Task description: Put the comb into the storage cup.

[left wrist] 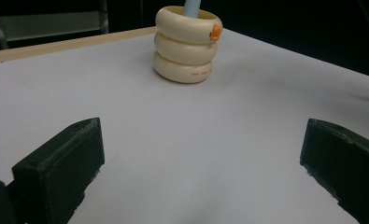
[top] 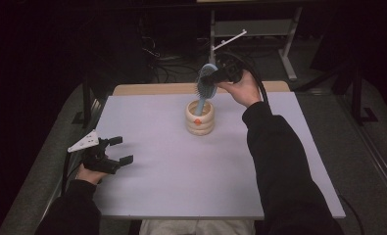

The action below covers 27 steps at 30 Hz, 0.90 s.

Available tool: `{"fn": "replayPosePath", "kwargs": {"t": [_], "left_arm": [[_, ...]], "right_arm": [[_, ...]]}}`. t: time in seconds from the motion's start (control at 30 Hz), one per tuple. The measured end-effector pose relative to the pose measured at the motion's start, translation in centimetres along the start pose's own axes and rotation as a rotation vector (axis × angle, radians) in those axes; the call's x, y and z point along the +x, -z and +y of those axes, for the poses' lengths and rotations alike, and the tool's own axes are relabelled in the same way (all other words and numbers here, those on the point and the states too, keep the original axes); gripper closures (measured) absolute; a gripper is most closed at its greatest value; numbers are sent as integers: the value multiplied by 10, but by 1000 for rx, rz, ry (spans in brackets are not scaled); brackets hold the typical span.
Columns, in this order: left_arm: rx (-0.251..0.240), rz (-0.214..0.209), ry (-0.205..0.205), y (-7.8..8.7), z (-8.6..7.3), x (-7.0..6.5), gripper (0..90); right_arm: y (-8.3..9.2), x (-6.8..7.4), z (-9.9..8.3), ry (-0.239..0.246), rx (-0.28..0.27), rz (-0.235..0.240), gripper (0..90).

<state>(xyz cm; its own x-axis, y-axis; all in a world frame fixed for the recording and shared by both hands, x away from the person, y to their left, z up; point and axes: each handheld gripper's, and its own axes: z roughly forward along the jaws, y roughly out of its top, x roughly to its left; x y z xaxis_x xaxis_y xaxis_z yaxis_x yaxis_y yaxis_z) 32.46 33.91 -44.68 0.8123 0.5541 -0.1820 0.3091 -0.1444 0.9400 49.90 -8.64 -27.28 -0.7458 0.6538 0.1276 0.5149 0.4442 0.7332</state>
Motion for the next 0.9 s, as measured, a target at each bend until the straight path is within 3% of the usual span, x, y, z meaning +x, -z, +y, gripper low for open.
{"fn": "replayPosePath", "kwargs": {"t": [0.2, 0.53, 0.9], "left_arm": [[-3, 1, 0, 1, 0, 0, 0], [-5, 10, 2, 2, 1, 0, 0], [-9, 9, -3, 2, 1, 0, 0]], "right_arm": [[-10, -3, -6, -9, 13, 3, 542], [-22, -12, -17, -72, 17, 28, 531], [-26, -31, -31, -169, -3, 43, 504]]}}
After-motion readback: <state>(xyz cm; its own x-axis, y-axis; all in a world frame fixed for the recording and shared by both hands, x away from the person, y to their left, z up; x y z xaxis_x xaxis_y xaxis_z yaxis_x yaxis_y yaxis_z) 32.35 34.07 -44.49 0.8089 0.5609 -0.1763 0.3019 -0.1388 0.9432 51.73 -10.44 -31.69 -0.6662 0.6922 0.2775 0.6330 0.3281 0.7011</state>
